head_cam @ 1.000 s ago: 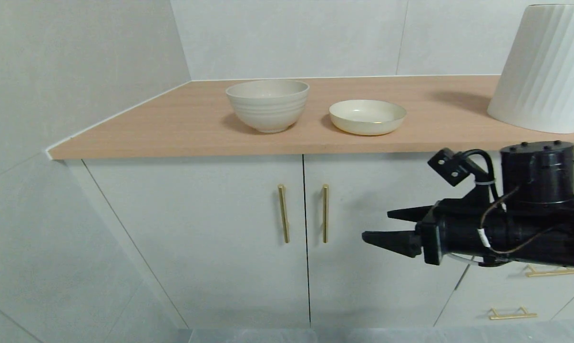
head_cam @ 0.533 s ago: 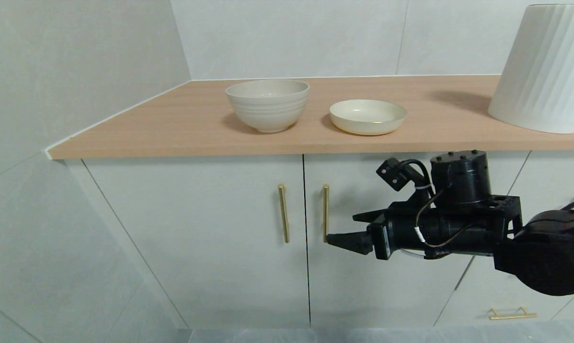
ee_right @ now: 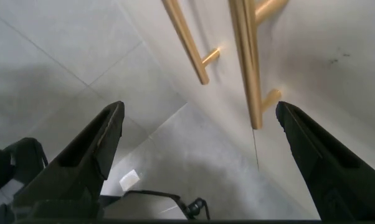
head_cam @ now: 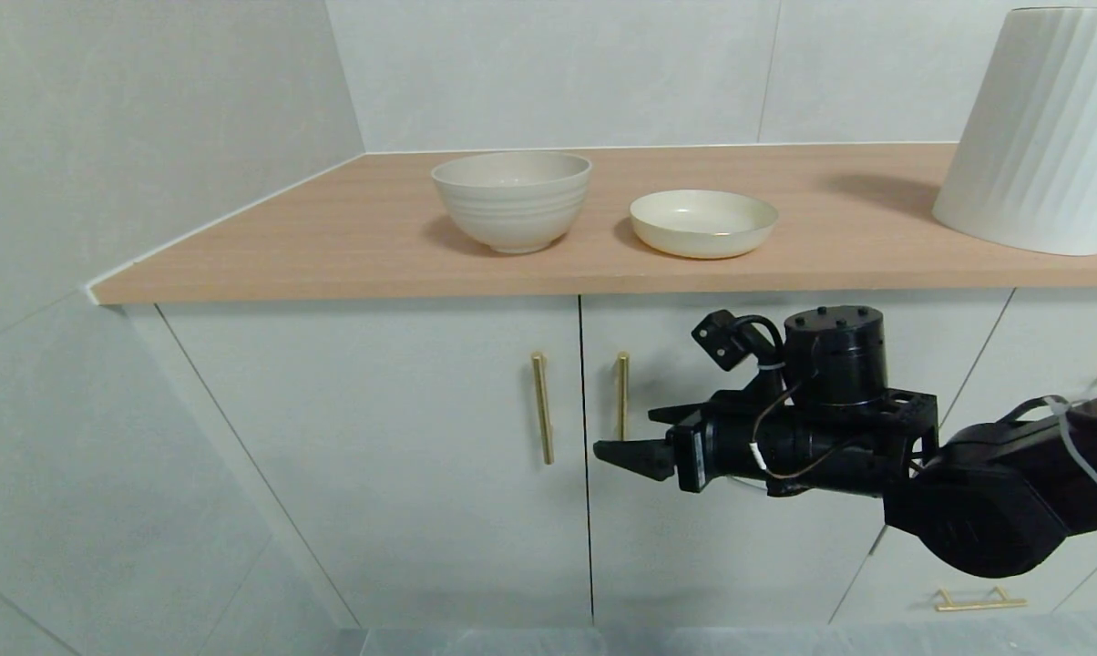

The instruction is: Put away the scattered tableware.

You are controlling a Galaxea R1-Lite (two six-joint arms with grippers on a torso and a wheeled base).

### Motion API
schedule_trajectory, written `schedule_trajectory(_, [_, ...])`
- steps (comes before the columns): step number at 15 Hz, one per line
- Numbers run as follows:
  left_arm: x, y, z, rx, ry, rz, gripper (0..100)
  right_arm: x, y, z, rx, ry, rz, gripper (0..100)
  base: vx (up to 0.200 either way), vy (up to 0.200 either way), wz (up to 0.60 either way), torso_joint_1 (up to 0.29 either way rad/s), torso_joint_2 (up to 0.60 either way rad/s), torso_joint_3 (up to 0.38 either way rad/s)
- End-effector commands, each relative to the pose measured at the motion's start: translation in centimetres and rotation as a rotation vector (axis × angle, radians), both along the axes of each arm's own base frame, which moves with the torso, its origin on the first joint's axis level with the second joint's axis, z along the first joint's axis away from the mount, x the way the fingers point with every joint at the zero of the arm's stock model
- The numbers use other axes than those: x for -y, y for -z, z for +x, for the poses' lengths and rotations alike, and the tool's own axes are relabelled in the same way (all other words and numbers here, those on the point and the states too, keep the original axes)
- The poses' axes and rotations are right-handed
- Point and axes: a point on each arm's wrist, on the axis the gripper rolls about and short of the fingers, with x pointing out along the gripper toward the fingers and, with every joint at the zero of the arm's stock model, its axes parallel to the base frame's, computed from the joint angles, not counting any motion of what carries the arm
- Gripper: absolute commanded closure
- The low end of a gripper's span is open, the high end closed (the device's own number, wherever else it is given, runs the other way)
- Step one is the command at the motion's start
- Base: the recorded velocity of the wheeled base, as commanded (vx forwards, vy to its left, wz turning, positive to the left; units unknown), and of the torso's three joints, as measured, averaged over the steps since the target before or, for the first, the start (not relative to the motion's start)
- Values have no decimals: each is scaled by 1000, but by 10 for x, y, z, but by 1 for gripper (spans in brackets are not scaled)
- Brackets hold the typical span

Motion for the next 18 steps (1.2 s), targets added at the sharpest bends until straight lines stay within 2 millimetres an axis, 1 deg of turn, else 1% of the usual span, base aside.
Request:
schedule_trajectory(1, [0,0,0,-1,-1,0,0,-2,2,3,-7,3,11,0,0,0,0,0,0,0])
schedule_trajectory(3, [0,0,0,-1,-1,1,0,-9,4,9,-23,10,41,0,0,0,0,0,0,0])
schedule_trajectory(8, [0,0,0,-1,-1,1,0,-18,11,14,-17,9,105,0,0,0,0,0,0,0])
schedule_trajectory(12, [0,0,0,-1,-1,1,0,-25,18,18,-24,5,110,0,0,0,0,0,0,0])
schedule_trajectory(14, [0,0,0,-1,-1,0,0,-27,19,16,-28,-2,113,0,0,0,0,0,0,0])
schedule_trajectory(18, [0,0,0,-1,-1,0,0,-37,14,6,-42,-23,171,0,0,0,0,0,0,0])
